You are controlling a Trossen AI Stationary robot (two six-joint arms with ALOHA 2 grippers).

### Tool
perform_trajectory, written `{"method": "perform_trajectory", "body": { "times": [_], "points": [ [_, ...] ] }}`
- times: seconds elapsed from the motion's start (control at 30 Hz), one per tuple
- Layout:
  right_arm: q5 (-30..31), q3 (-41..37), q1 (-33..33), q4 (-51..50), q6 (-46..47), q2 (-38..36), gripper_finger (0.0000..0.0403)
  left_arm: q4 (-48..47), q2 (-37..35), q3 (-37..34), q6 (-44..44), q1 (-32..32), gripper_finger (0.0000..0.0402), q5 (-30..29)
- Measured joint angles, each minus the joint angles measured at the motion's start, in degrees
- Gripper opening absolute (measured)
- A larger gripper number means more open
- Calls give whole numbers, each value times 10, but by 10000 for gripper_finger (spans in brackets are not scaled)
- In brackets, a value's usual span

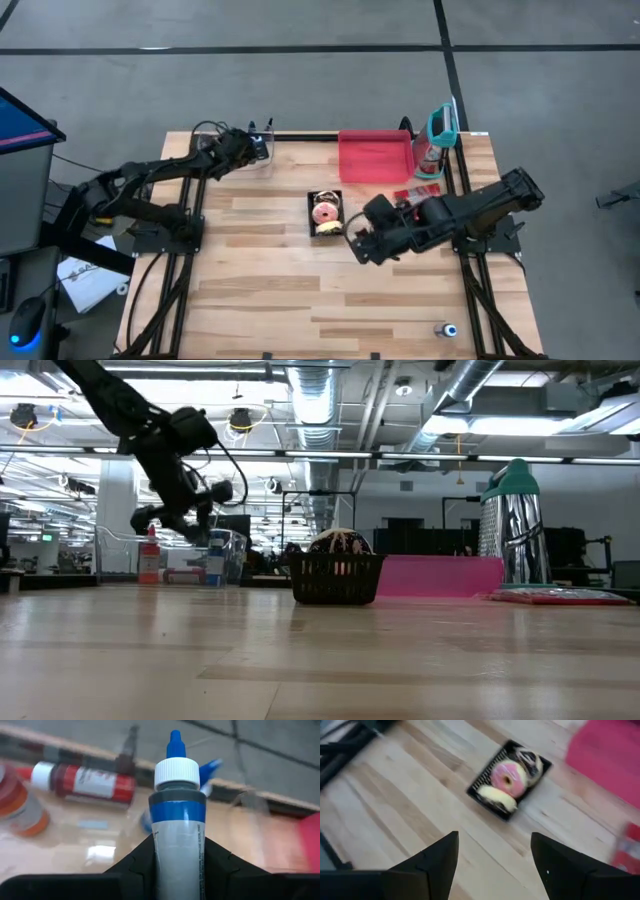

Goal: Pick & Place Food Item
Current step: Put the left blue food coloring bottle into the transparent bin, then put the blue food coloring bottle into the transparent bin

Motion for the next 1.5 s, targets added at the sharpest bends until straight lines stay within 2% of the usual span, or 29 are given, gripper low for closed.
{"method": "perform_trajectory", "body": {
  "times": [0.2,0.47,0.77,1.03,1.2,1.5],
  "points": [
    [16,0,39,-69,85,-3,240,3,45,-1,0,14,112,-1],
    [24,-6,94,-121,195,-3,240,44,49,-1,1,14,156,-5],
    [6,-60,167,-143,348,-2,240,53,-16,-1,18,14,166,-9],
    [-8,-100,230,-132,486,-2,240,21,-102,-1,87,20,166,-18],
    [-5,-101,258,-142,544,-2,240,-31,-100,-1,108,25,179,-19],
    [-10,-101,306,-162,616,3,240,-8,-62,-16,112,24,198,-24]
  ]
}}
